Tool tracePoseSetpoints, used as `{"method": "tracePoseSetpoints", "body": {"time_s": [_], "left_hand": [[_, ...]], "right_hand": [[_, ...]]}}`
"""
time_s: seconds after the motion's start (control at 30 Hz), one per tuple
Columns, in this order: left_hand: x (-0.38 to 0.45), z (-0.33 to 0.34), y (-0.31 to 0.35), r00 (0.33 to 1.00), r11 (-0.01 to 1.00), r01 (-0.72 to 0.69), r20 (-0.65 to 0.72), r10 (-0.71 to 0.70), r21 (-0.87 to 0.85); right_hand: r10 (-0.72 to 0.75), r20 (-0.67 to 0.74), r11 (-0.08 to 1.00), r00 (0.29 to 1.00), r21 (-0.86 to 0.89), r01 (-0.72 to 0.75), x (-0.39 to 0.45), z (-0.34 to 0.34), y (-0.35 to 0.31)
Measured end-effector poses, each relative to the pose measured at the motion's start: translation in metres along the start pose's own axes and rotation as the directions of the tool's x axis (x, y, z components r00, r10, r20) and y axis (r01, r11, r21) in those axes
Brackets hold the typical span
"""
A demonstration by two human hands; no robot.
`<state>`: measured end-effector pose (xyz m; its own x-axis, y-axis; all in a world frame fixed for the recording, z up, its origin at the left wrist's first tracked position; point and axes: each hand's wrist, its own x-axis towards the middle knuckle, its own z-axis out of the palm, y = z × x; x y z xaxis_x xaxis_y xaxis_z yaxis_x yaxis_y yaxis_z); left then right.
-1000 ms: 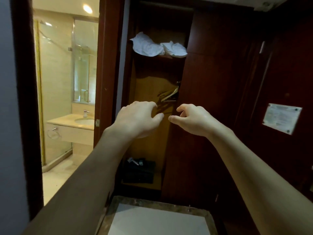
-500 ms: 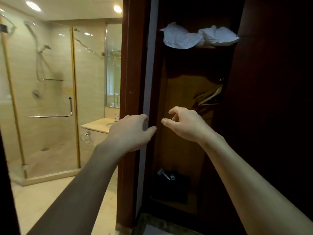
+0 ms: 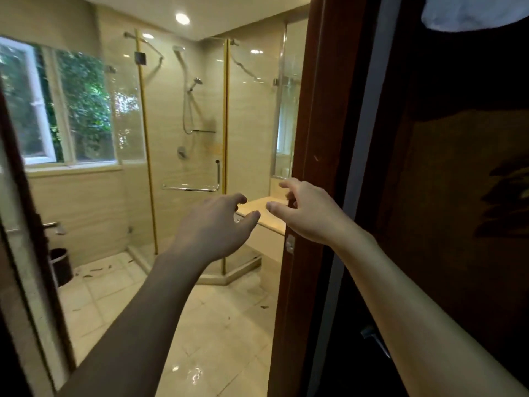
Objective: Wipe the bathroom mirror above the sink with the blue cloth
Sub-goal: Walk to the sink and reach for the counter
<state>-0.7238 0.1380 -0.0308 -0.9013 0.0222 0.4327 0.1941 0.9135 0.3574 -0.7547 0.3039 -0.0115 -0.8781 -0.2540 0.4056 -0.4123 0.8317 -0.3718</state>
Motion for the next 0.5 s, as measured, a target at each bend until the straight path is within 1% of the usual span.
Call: {"method": "tracePoseSetpoints", "body": {"time_s": [0.1, 0.27, 0.37, 0.5], "left_hand": [[0.041, 0.019, -0.032, 0.999, 0.999, 0.049, 0.014, -0.049, 0.024], [0.133, 0.054, -0.089, 0.998, 0.998, 0.065, -0.024, -0.065, 0.025], [0.205, 0.071, -0.128, 0.998, 0.998, 0.053, -0.039, -0.055, -0.044], [0.290, 0.081, -0.181, 0.993, 0.989, 0.043, -0.100, -0.057, -0.142]], "right_hand": [[-0.026, -0.003, 1.000, 1.000, -0.002, 0.026, 0.055, 0.034, 0.007], [-0.097, 0.062, 0.995, 0.993, 0.044, 0.094, 0.156, 0.091, 0.020], [-0.041, 0.061, 0.999, 0.997, 0.035, 0.039, 0.228, 0.118, 0.027], [0.015, 0.044, 0.999, 0.999, -0.033, -0.014, 0.322, 0.148, 0.035]]}}
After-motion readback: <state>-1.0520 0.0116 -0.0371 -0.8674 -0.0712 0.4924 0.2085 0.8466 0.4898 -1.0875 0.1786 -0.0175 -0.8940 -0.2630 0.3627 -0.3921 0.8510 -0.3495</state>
